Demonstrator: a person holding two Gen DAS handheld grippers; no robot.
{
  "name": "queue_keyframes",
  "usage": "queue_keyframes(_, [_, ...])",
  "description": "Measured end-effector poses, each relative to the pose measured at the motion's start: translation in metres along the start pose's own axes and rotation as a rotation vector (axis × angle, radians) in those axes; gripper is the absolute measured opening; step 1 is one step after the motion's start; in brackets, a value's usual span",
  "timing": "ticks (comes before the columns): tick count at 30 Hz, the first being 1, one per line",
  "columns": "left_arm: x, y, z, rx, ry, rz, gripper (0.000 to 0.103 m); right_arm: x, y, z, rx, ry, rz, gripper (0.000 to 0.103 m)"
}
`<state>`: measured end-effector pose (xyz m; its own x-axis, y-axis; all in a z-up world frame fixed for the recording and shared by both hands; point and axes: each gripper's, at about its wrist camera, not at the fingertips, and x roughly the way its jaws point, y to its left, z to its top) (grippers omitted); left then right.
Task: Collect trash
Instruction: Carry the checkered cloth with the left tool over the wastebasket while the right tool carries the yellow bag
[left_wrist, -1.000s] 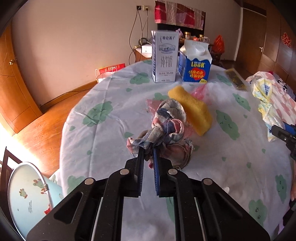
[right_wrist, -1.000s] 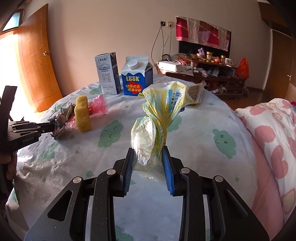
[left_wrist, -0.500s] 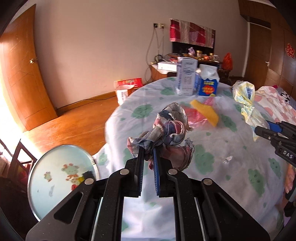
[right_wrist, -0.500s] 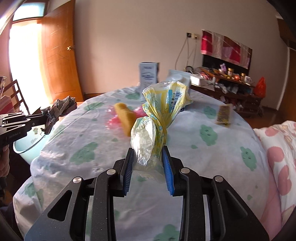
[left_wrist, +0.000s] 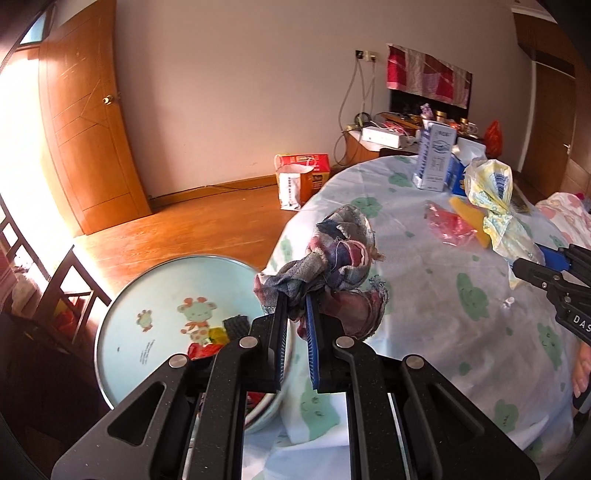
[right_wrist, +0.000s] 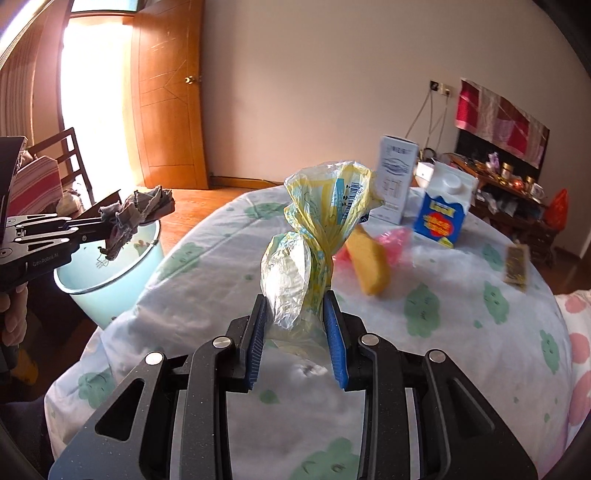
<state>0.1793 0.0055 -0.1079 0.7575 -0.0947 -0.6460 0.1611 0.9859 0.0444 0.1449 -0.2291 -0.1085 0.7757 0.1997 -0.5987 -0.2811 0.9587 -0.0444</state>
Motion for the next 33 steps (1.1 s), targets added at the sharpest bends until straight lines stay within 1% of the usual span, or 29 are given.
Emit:
queue_keyframes(6, [-0.003, 0.025, -0.005, -0.038, 0.001, 0.040, 0.009, 0.015, 0.025, 0.017, -0.049, -0.012, 0.038, 0.031])
queue_keyframes(13, [-0.009, 0.049, -0.010, -0.063, 0.000, 0.075, 0.009, 0.033, 0.053, 0.032, -0.100, -0.006, 0.080, 0.031])
queue_keyframes(22, [-0.013, 0.079, -0.016, -0.110, 0.010, 0.130, 0.009, 0.050, 0.079, 0.041, -0.153, 0.014, 0.118, 0.031])
queue_keyframes(33, [-0.017, 0.099, -0.026, -0.141, 0.019, 0.164, 0.009, 0.064, 0.110, 0.047, -0.202, 0.030, 0.156, 0.031])
